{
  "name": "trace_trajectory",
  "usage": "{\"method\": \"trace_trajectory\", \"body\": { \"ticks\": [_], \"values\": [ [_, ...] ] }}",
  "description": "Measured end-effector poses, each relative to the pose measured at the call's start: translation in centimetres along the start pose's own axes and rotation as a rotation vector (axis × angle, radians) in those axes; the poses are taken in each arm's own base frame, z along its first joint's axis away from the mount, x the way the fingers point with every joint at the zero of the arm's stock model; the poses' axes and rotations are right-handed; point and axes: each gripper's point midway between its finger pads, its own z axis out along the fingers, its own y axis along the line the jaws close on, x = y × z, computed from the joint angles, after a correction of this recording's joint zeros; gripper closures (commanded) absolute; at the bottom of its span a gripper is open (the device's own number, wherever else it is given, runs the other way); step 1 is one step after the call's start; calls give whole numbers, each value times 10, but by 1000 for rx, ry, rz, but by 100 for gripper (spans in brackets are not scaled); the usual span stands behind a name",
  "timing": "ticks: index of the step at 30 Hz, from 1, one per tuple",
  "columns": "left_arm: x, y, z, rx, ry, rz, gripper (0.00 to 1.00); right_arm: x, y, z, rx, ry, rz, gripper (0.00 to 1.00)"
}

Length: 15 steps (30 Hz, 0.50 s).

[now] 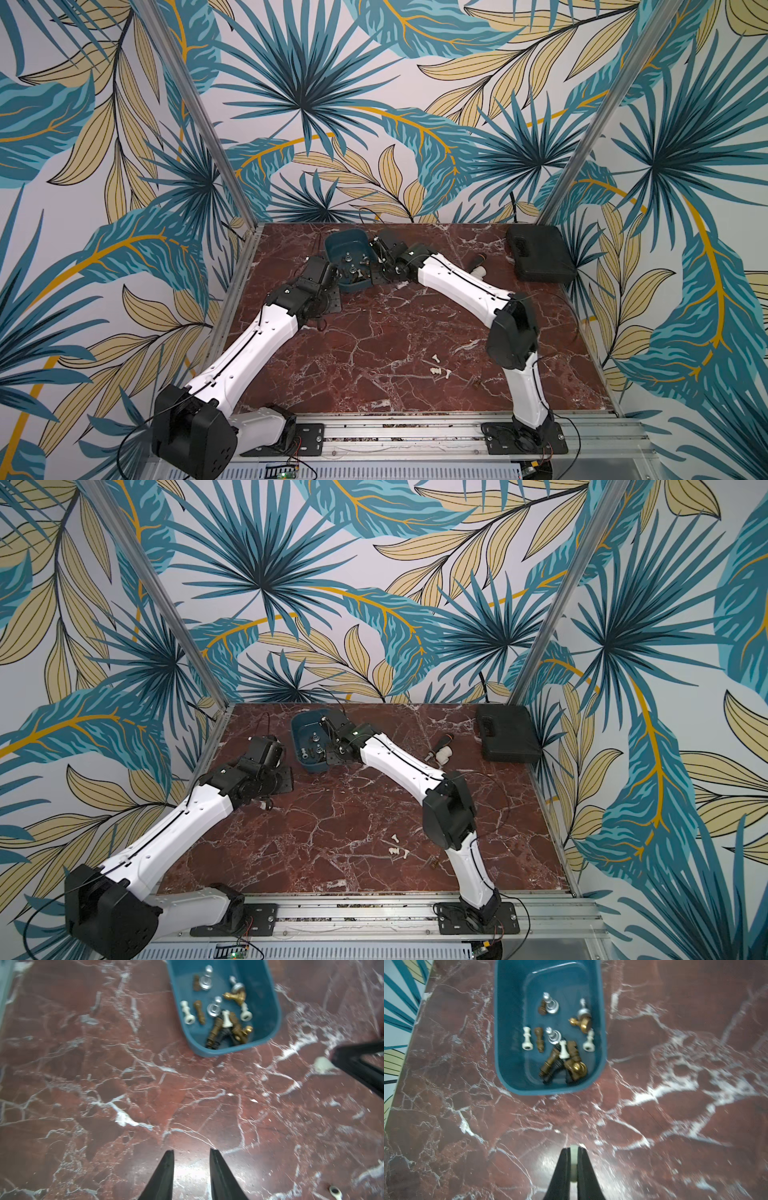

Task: Put the chess pieces into the storage box
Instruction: Place the chess piece in the storage box.

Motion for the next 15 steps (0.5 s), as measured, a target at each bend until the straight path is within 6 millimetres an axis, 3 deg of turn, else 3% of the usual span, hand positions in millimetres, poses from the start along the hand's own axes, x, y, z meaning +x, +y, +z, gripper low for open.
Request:
{"method": "trace_trajectory", "body": {
  "ticks": [4,9,15],
  "values": [
    [-12,3,-1,20,-38,-29,67,-20,21,38,-56,-37,-51,98],
    [-18,-2,3,51,-49,-28,67,-22,29,81,-118,-45,-87,96],
    [-13,-4,19,62,4,-28,67,-20,33,106,-175,-55,-104,95]
  ]
}}
